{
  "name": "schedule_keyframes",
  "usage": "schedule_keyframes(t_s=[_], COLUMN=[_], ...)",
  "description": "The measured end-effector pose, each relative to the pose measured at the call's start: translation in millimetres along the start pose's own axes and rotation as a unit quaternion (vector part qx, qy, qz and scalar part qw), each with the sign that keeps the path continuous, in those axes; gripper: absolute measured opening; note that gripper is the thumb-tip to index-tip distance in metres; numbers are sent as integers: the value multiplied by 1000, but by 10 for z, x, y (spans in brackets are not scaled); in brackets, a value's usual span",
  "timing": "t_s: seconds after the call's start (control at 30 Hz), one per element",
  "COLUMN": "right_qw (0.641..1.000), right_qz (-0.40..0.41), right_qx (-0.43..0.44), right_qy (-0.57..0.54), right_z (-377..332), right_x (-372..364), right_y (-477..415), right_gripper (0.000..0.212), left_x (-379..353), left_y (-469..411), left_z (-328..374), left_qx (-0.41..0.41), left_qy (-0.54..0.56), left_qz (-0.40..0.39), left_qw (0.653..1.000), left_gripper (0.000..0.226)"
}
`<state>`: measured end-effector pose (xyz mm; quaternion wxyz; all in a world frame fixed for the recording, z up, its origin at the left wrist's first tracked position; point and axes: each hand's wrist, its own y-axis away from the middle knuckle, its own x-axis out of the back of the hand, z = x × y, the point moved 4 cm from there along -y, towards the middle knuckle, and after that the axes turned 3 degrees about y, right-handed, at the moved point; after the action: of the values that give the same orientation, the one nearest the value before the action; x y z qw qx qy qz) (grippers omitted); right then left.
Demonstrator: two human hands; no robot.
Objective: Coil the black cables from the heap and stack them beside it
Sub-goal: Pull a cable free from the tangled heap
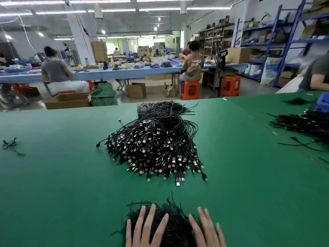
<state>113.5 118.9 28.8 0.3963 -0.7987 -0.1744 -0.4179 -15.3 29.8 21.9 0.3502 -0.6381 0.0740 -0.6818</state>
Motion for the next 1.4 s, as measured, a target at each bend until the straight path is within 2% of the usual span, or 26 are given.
schedule_keyframes(t_s=[0.07, 0.17, 0.2, 0.23, 0.27, 0.4, 0.47, 0.53, 0.6, 0.67, 0.7, 0.87, 0.97, 1.1, 1.17, 1.27, 1.4], right_qw=[997, 978, 975, 980, 973, 970, 970, 974, 976, 969, 965, 955, 959, 953, 952, 954, 955], right_qz=[-58, -174, -197, -188, -225, -232, -219, -187, -116, -52, -30, -6, -17, -12, -12, -13, -12], right_qx=[-7, -12, -17, -22, -52, -66, -75, -77, -86, -112, -126, -163, -152, -160, -164, -155, -144], right_qy=[53, 114, 101, 59, 15, -38, -68, -105, -163, -214, -229, -248, -241, -257, -260, -257, -260], right_z=[81, 233, 266, 313, 335, 433, 458, 465, 479, 513, 542, 690, 687, 704, 705, 692, 655], right_x=[-46, -233, -310, -398, -438, -554, -532, -492, -433, -393, -392, -479, -512, -541, -551, -546, -504], right_y=[-143, -322, -362, -398, -436, -632, -679, -717, -806, -910, -956, -1014, -991, -994, -1000, -1006, -1016], right_gripper=[76, 89, 95, 100, 100, 92, 98, 89, 72, 60, 57, 62, 55, 50, 51, 54, 62], left_x=[-142, -292, -283, -322, -252, -113, -26, 15, 57, 84, 65, -197, -352, -590, -672, -718, -664], left_y=[-47, -140, -190, -246, -332, -623, -767, -968, -1257, -1624, -1821, -2724, -3160, -3433, -3470, -3493, -3514], left_z=[-103, -288, -304, -323, -316, -270, -305, -373, -436, -493, -516, -499, -500, -597, -628, -635, -705], left_qx=[-5, -29, -26, -31, -22, 3, 7, 48, 78, 114, 123, 77, 23, 13, 9, 12, 79], left_qy=[4, 7, -10, -28, -40, -47, -9, 87, 169, 216, 223, 130, 15, -121, -163, -164, -30], left_qz=[-72, -126, -157, -176, -192, -242, -222, -199, -129, -48, -30, -26, -68, -174, -174, -130, -110], left_qw=[997, 992, 987, 983, 980, 969, 975, 975, 974, 969, 967, 988, 997, 977, 971, 978, 990], left_gripper=[62, 59, 74, 90, 100, 106, 103, 97, 71, 46, 39, 39, 43, 36, 33, 27, 17])
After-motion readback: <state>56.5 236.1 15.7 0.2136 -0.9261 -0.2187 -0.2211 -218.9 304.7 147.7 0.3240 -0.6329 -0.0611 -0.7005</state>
